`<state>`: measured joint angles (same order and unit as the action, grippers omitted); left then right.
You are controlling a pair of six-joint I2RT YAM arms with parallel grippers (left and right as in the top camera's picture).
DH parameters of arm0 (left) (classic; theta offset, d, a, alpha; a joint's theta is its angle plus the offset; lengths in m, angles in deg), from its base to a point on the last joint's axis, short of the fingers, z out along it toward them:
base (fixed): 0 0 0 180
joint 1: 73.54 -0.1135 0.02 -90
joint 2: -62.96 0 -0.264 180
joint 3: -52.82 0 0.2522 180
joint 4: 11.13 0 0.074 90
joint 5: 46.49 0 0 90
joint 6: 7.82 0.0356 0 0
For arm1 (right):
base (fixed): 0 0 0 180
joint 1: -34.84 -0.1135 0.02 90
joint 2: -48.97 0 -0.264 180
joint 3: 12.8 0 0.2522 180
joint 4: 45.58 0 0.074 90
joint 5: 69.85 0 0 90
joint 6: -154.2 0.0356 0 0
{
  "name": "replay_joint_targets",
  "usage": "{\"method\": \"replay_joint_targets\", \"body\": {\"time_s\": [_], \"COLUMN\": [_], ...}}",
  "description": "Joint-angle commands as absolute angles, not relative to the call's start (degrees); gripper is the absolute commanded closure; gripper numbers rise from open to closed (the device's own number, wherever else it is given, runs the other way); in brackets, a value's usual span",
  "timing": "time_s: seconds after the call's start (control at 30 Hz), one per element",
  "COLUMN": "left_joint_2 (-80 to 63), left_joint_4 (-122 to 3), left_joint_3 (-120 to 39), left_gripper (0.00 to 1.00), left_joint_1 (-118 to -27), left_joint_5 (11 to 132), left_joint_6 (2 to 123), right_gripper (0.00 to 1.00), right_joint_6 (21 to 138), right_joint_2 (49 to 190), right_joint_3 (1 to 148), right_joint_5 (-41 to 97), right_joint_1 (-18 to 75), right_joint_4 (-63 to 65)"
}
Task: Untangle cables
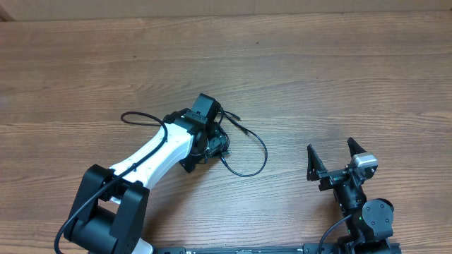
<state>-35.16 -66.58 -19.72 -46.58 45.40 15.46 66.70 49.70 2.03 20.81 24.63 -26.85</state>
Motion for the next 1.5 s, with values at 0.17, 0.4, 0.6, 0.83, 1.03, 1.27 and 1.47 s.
{"method": "replay_joint_targets", "body": {"time_s": [0.17,0.4,0.6,0.83,1.03,1.27,1.47], "left_joint_2": [-34.53,-34.55,-35.29,-35.4,-33.68,-27.86,-23.16], "left_joint_4": [-64.61,-59.08,-59.26,-59.37,-61.59,-69.07,-74.27], "left_joint_3": [-15.29,-12.75,-12.66,-12.69,-14.98,-23.53,-28.99], "left_gripper": [0.1,0.32,0.76,0.96,0.96,0.96,0.96], "left_joint_1": [-46.53,-46.51,-46.51,-46.62,-50.49,-56.37,-56.59], "left_joint_5": [45.4,45.42,45.42,42.82,37.12,37.01,37.82], "left_joint_6": [-10.99,-12.15,-12.08,-0.1,23.61,45.86,56.51], "right_gripper": [0.0,0.0,0.0,0.0,0.0,0.0,0.0], "right_joint_6": [65.82,65.82,65.82,65.82,65.82,65.82,65.82], "right_joint_2": [49.13,49.13,49.13,49.13,49.13,49.13,49.13], "right_joint_3": [1.41,1.41,1.41,1.39,1.41,1.41,1.41], "right_joint_5": [21.14,21.16,21.14,21.14,21.14,21.14,21.14], "right_joint_1": [24.3,24.3,24.3,24.3,24.3,24.3,24.3], "right_joint_4": [-27.14,-27.14,-27.14,-27.14,-27.14,-27.14,-27.14]}}
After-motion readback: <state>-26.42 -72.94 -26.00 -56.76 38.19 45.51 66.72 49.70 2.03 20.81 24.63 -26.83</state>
